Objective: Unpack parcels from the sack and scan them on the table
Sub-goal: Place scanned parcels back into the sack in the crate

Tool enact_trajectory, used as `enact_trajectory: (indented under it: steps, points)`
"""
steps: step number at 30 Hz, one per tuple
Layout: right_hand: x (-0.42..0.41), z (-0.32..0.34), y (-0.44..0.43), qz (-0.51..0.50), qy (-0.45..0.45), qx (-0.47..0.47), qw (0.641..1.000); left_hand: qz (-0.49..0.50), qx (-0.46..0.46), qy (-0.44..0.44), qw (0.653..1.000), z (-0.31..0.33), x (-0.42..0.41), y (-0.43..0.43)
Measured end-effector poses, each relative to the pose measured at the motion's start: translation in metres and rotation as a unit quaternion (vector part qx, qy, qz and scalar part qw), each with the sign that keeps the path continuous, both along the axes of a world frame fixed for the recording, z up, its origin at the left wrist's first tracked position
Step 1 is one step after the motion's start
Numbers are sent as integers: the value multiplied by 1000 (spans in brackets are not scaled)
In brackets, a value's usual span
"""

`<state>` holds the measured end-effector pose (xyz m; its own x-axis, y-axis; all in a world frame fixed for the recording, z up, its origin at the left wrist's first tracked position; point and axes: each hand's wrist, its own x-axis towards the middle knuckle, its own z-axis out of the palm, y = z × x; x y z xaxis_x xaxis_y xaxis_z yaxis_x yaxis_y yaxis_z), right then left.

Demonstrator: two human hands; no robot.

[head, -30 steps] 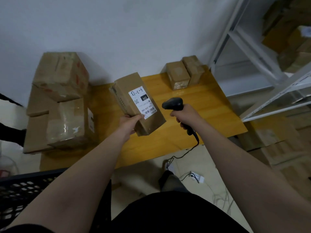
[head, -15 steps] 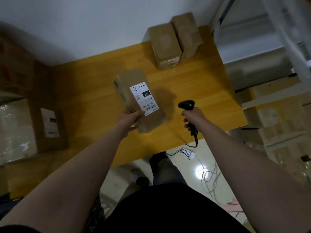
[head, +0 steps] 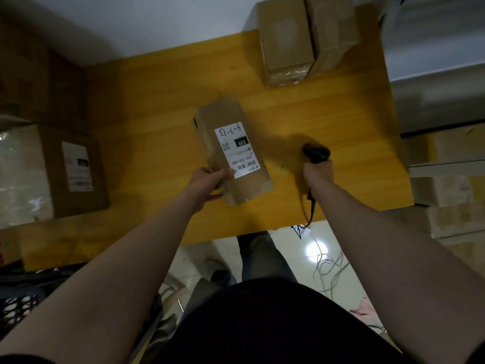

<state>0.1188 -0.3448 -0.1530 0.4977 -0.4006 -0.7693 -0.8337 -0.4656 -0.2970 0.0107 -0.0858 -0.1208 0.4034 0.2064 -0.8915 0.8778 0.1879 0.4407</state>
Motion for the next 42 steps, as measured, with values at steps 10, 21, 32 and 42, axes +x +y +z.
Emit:
enact_trajectory:
  steps: [10, 21, 32, 42]
  points:
    - [-63, 62, 26, 62, -41, -58, 996, -11, 49, -57, 997, 49, -70, 4]
    - [-273, 176, 81, 160, -159, 272, 935, 13, 51, -176, 983, 137, -282, 23]
    - [-436, 259, 87, 195, -241, 308, 900, 68, 69, -267, 959, 217, -448, 21]
    - [-611, 270, 15, 228, -260, 343, 873, 110, 85, -262, 955, 233, -639, -57]
